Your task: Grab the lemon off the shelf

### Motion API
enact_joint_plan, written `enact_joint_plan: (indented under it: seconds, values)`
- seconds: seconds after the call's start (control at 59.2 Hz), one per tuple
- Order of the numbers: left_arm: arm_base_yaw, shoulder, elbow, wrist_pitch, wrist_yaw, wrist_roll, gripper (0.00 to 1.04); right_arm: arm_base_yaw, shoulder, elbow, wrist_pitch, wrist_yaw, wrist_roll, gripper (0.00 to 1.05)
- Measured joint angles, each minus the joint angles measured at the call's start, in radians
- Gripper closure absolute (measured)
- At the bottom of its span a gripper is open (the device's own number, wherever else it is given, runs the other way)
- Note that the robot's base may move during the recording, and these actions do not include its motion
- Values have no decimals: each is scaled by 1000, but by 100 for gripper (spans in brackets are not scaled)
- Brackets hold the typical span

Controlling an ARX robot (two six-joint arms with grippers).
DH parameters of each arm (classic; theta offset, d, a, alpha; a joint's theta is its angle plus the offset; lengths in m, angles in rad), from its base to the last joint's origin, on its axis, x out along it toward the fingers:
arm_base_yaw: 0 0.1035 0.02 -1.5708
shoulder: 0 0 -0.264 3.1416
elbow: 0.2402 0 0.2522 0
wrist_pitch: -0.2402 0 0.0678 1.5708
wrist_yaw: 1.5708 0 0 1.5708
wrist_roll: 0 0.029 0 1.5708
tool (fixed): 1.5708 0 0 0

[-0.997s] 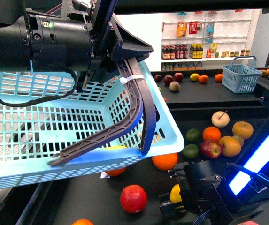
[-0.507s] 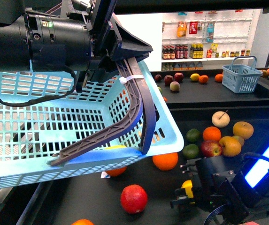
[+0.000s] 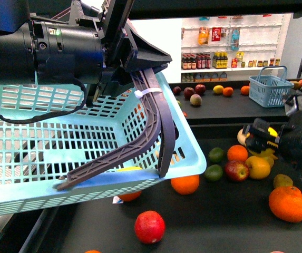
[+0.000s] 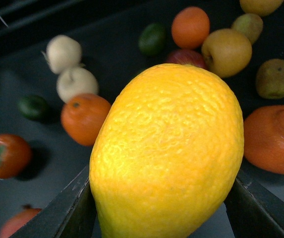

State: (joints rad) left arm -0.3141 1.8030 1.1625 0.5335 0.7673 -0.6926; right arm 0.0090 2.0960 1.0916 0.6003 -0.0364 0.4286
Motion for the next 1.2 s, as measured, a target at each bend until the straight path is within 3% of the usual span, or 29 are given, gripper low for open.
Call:
enact_joint_plan:
  seconds: [0.236, 0.372, 0.845, 1.064, 1.199]
  values:
    - [0, 0, 0, 0, 0, 0, 97, 77, -163, -78, 115, -330, 278, 42]
    - [0, 0, 0, 0, 0, 0, 97, 158, -165, -110, 158, -444, 390, 42]
    - [0, 0, 0, 0, 0, 0, 97, 233, -136, -113, 143, -435, 391, 42]
    - [0, 0, 0, 0, 0, -1, 97, 248, -133, -113, 150, -425, 367, 6]
    - [0, 0, 0, -1, -1, -10, 97, 247, -133, -113, 152, -402, 348, 7]
